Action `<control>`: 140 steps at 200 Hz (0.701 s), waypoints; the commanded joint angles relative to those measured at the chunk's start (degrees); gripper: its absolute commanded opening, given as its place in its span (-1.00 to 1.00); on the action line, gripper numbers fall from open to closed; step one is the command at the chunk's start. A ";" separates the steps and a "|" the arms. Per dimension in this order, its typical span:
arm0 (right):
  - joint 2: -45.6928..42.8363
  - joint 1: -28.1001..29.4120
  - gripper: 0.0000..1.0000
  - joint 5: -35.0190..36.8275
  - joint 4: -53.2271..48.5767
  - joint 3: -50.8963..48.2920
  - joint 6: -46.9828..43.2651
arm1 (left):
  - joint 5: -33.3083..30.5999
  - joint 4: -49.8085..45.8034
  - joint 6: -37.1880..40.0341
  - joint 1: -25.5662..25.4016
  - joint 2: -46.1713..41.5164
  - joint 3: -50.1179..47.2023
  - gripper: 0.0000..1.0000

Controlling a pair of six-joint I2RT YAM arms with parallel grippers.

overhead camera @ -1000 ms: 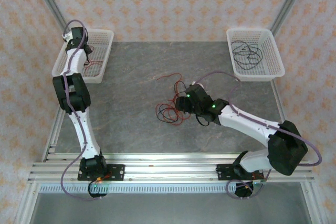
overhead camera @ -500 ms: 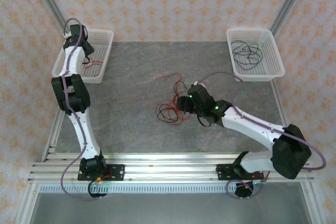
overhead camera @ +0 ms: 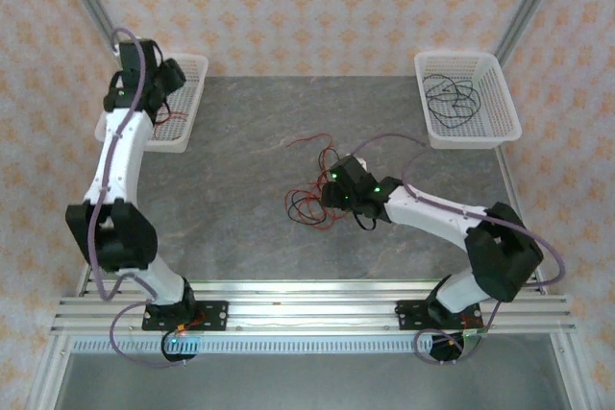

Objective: Untangle the cables

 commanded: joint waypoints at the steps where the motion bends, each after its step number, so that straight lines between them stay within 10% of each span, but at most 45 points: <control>1: 3.24 0.37 0.26 2.79 -0.32 2.86 -0.64 | 1.41 4.90 -0.57 -2.60 -5.57 -8.98 0.21; 140: 9.09 0.37 -0.46 5.53 0.85 4.28 -0.67 | -3.17 11.30 -7.01 -21.31 -25.71 -32.41 0.20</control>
